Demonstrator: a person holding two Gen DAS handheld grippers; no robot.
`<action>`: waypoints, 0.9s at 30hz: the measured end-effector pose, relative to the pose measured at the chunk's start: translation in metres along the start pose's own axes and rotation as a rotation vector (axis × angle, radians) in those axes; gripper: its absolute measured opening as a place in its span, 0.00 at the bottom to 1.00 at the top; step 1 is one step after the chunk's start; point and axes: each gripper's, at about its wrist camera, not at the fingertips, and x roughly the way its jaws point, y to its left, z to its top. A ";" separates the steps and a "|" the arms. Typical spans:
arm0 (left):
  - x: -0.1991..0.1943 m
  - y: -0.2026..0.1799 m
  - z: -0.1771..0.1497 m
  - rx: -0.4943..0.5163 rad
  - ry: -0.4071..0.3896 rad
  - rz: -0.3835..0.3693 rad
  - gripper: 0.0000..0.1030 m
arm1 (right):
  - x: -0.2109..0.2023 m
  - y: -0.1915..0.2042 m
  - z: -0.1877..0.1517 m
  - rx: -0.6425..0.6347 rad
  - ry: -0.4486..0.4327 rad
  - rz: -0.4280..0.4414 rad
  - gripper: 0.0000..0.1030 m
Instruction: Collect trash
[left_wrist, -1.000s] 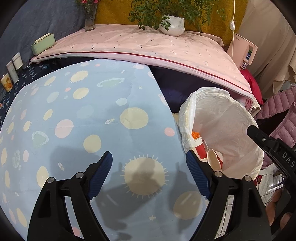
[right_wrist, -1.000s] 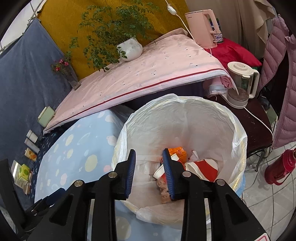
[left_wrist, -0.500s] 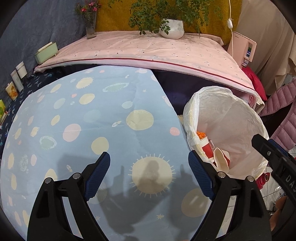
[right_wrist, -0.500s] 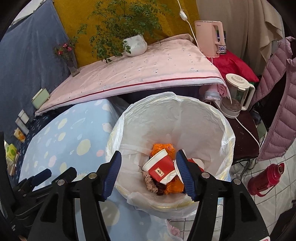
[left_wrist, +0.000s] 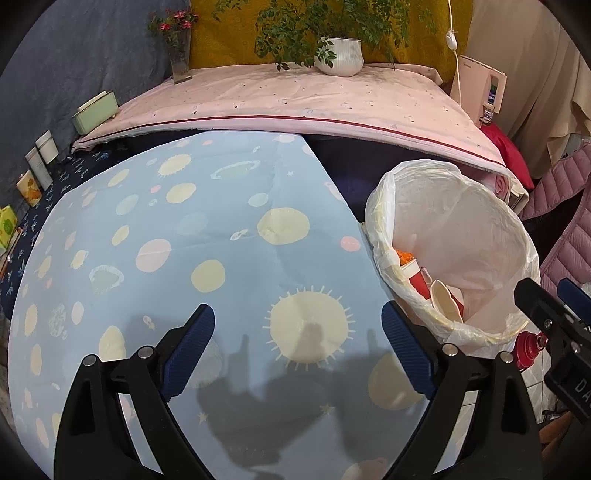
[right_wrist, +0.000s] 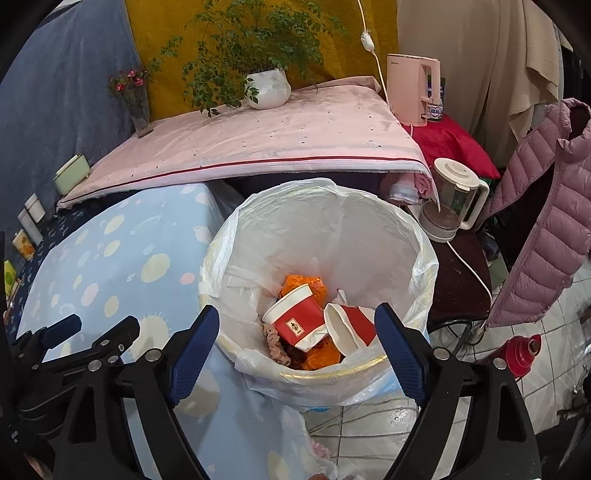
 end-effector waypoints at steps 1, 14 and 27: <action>0.000 0.000 -0.001 0.001 0.001 -0.001 0.85 | 0.000 0.000 -0.001 -0.001 0.006 0.000 0.82; -0.004 -0.003 -0.011 0.013 0.001 0.020 0.89 | -0.006 0.001 -0.018 -0.072 0.007 -0.033 0.93; -0.004 -0.005 -0.017 0.019 0.004 0.031 0.91 | -0.012 0.001 -0.029 -0.101 0.017 -0.046 0.93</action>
